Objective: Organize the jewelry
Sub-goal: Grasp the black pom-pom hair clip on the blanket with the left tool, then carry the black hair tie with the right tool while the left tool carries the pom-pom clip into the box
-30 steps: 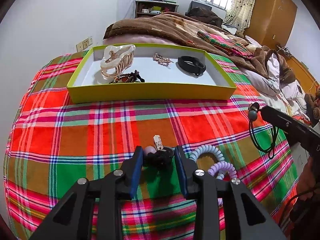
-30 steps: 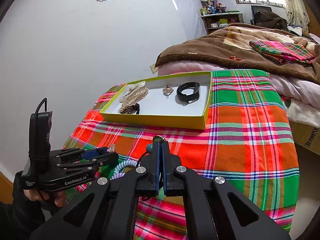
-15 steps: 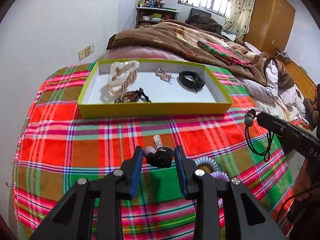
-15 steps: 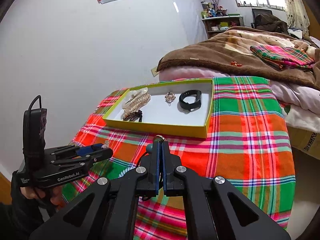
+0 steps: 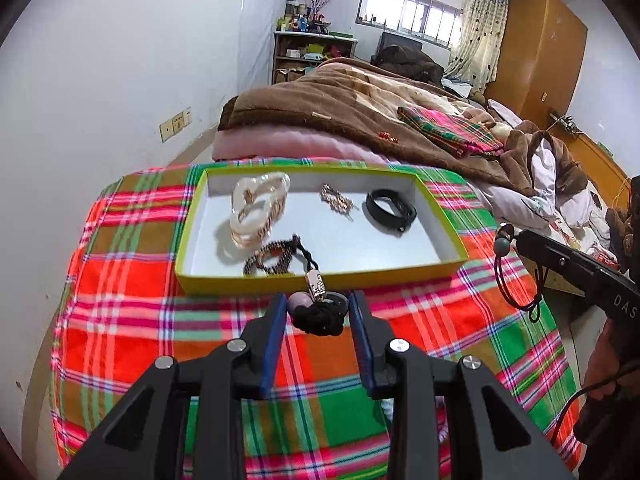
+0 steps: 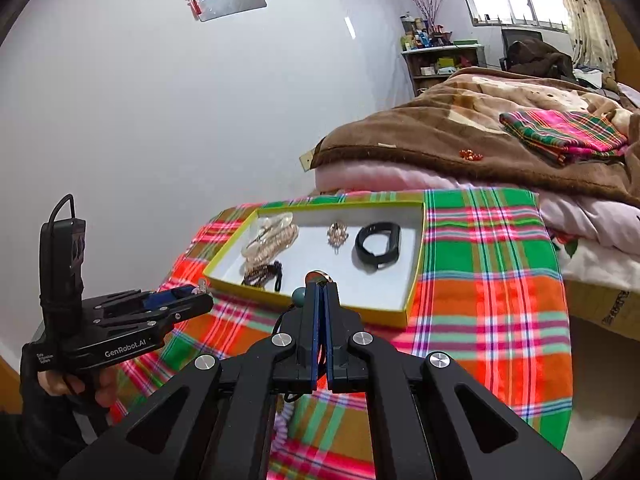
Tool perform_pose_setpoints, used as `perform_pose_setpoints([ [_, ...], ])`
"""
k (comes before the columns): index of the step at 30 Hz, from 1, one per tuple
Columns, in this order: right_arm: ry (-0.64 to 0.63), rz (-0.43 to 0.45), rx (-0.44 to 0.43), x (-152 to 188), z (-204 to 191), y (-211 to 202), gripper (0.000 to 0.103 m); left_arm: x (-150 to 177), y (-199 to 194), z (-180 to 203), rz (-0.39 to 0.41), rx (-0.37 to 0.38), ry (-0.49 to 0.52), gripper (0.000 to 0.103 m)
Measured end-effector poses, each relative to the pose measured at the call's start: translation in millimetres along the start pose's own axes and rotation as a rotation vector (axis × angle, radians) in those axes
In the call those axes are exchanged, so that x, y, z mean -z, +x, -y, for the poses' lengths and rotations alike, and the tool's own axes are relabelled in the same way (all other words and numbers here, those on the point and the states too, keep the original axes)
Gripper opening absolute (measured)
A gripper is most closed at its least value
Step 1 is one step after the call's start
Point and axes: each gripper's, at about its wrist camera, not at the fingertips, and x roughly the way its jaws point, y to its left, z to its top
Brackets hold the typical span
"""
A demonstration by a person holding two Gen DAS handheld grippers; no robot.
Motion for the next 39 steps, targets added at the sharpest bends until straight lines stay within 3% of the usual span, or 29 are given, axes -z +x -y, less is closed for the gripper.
perform_pose_setpoints([
  [12, 0.024, -0.012, 0.017, -18, 8, 31, 0.002, -46, 21, -14, 0.016, 0.044, -0.014, 0.034],
  [20, 0.054, -0.035, 0.047, -27, 21, 64, 0.002, -66, 61, -8, -0.036, 0.089, -0.006, 0.034],
  [28, 0.015, -0.086, 0.090, -27, 25, 96, 0.002, -72, 96, 0, -0.077, 0.104, 0.004, 0.034],
  [39, -0.025, -0.153, 0.067, -17, 30, 119, 0.002, -69, 121, -3, -0.117, 0.079, 0.004, 0.034],
])
